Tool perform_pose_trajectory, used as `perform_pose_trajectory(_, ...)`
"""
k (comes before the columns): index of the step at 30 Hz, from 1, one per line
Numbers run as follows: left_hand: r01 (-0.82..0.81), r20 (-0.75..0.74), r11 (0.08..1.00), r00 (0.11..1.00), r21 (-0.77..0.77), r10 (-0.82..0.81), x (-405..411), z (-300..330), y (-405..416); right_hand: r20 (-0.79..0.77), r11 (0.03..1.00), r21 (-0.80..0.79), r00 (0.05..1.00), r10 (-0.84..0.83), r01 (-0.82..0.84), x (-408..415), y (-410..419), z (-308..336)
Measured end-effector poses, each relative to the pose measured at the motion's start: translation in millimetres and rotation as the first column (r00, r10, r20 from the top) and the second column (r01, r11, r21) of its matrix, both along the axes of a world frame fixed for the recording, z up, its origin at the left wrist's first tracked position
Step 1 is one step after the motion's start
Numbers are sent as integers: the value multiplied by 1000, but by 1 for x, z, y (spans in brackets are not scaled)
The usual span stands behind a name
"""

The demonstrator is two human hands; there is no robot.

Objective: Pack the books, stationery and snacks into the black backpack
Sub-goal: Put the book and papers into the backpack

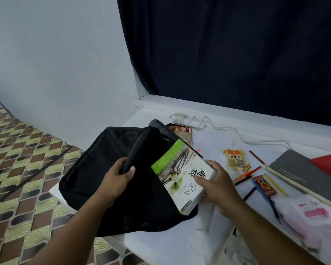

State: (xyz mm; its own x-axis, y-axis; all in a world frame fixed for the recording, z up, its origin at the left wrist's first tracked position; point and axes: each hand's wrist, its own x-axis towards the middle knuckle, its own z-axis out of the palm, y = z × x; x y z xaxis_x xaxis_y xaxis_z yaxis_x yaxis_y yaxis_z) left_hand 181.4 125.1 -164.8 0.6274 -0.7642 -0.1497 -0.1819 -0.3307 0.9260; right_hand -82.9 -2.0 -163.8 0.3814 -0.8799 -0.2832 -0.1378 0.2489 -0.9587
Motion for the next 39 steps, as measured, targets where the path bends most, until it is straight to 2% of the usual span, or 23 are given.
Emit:
perform_pose_trajectory(4, 13, -12, 1000, 1000, -26, -13, 2, 2, 3, 59, 1000, -20, 998, -12, 14, -3, -8, 28)
perform_pose_trajectory(9, 31, -13, 998, 999, -60, -32, 7, 13, 8, 153, 995, 71, 986, 63, -74, -3, -22, 51)
perform_pose_trajectory(14, 36, 40, 990, 999, -134, -31, 10, 38, 20, 114, 975, 144, 981, 155, -171, 26, -22, 57)
perform_pose_trajectory(20, 80, -15, 984, 996, -158, -84, 29, 68, 49, -86, 960, -4, 957, 277, -279, 54, -21, 77)
perform_pose_trajectory(26, 189, -10, 973, 981, -132, -192, 29, 77, 57, 4, 942, 59, 944, 330, -330, 97, -1, 76)
perform_pose_trajectory(33, 133, -98, 969, 983, -210, -156, 40, 87, 56, 147, 936, 263, 968, 203, -236, 164, 19, 31)
perform_pose_trajectory(35, 97, -137, 968, 982, -233, -131, 45, 85, 55, 100, 944, 238, 973, 208, -227, 168, 24, 14)
perform_pose_trajectory(38, 74, -222, 963, 966, -259, -134, 49, 77, 54, -88, 956, 147, 959, 269, -255, 168, 31, -8)
perform_pose_trajectory(39, 76, -242, 964, 960, -256, -140, 49, 73, 54, -89, 962, 139, 965, 247, -234, 170, 31, -13)
